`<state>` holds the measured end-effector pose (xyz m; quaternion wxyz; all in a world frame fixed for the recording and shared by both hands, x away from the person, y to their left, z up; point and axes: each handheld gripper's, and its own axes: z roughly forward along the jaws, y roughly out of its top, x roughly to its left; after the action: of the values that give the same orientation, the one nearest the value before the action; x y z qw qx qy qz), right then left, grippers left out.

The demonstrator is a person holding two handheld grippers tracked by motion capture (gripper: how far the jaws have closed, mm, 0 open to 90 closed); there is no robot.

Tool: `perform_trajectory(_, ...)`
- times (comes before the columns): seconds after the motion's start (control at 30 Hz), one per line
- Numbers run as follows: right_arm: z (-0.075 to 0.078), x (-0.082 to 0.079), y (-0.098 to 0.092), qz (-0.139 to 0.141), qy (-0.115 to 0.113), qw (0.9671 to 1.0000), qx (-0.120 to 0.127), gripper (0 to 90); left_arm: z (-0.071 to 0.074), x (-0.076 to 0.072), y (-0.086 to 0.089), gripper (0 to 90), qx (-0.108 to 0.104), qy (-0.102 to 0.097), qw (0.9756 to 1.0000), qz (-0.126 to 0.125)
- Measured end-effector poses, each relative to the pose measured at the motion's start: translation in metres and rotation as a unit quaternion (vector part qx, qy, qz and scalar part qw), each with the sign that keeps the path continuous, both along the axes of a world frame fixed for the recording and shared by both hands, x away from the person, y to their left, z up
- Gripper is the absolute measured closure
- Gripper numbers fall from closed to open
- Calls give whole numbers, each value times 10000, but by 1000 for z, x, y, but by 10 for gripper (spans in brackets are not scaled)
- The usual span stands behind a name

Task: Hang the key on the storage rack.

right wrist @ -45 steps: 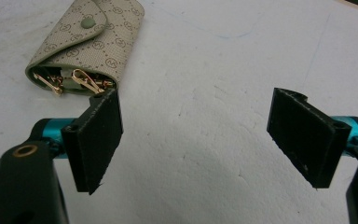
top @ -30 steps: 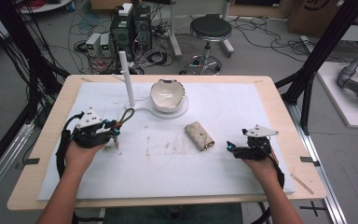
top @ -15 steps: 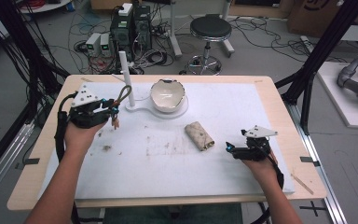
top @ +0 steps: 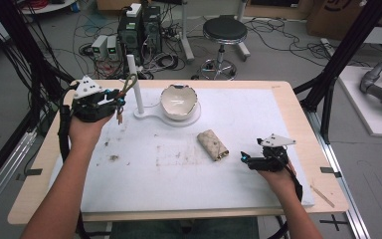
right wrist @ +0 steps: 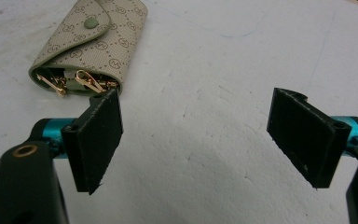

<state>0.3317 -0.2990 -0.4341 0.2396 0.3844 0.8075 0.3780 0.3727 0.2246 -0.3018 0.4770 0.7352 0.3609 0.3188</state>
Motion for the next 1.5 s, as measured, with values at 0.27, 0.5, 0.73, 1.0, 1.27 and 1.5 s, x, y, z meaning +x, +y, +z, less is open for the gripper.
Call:
perform_trajectory(0.27, -1, 1, 0, 19, 48, 10000, -34, 185, -3, 12, 3, 700, 92, 109, 9997, 195)
perform_trajectory(0.5, -2, 1, 0, 14, 58, 10000, -45, 185, -9, 20, 3, 680, 223, 217, 9991, 279)
perform_trajectory(0.73, -2, 1, 0, 2, 64, 10000, -34, 185, -13, 16, 5, 567, 278, 130, 9988, 384)
perform_trajectory(1.0, -2, 0, 0, 0, 30, 10000, -36, 185, -36, 2, 7, 453, 2, 328, 9992, 242)
perform_trajectory(1.27, -1, 0, 0, -16, 34, 10000, 0, 185, -64, -14, 11, 385, 1, 586, 9983, -53)
perform_trajectory(1.5, -1, 0, 1, -9, 39, 10000, -38, 185, -87, -29, 14, 352, -92, 784, 9966, -248)
